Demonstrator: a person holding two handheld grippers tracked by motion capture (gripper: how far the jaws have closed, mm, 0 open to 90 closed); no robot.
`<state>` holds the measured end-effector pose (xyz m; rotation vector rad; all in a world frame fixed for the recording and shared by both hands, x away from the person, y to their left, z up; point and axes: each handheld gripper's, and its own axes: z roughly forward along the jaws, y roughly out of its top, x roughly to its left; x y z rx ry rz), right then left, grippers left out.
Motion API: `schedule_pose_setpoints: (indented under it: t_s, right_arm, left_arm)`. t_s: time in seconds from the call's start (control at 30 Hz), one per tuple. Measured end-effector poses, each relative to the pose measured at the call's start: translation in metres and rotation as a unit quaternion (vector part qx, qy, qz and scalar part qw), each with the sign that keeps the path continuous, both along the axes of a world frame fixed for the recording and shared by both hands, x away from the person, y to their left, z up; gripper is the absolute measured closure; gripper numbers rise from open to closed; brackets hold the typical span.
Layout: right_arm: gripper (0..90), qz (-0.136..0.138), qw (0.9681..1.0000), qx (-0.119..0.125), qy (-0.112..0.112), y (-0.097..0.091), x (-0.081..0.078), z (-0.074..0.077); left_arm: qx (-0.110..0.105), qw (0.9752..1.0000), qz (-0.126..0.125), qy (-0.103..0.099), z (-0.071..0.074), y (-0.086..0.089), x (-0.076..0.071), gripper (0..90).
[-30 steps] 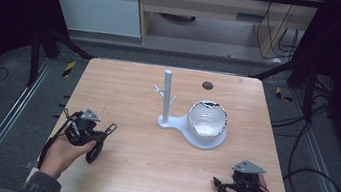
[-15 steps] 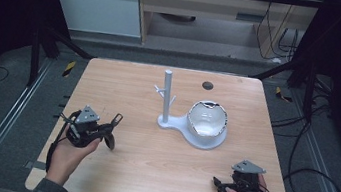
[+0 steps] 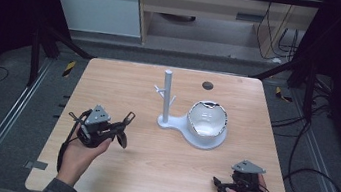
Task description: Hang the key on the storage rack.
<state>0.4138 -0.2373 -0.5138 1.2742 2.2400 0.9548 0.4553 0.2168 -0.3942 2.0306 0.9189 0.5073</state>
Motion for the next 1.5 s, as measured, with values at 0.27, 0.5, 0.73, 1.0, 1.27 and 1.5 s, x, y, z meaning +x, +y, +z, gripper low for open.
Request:
schedule_pose_setpoints:
  t_s: [0.27, 0.5, 0.73, 1.0, 1.27, 1.5]
  right_arm:
    - [0.4, 0.000, 1.0000, 0.000, 0.000, 0.000, 0.000, 0.000]
    - [0.4, 0.000, 1.0000, 0.000, 0.000, 0.000, 0.000, 0.000]
    - [0.4, 0.000, 1.0000, 0.001, 0.000, 0.000, 0.000, 0.000]
    - [0.4, -0.001, 1.0000, 0.001, 0.000, 0.000, 0.000, 0.000]
    - [0.4, -0.001, 1.0000, 0.001, 0.000, 0.000, 0.000, 0.000]
    - [0.4, -0.001, 1.0000, 0.001, 0.000, 0.000, 0.000, 0.000]
  left_arm:
    - [-0.009, 0.9999, -0.003, -0.005, 0.008, -0.012, 0.003, 80.5]
    - [-0.015, 0.9997, -0.006, -0.018, 0.017, -0.022, 0.004, 80.5]
    - [-0.022, 0.9994, -0.003, -0.025, 0.024, -0.027, 0.004, 80.5]
    - [-0.021, 0.9992, -0.004, -0.035, 0.038, -0.033, 0.006, 80.4]
    - [-0.015, 0.9990, -0.005, -0.043, 0.050, -0.038, 0.012, 80.3]
    - [-0.012, 0.9988, -0.004, -0.048, 0.057, -0.048, 0.024, 80.3]
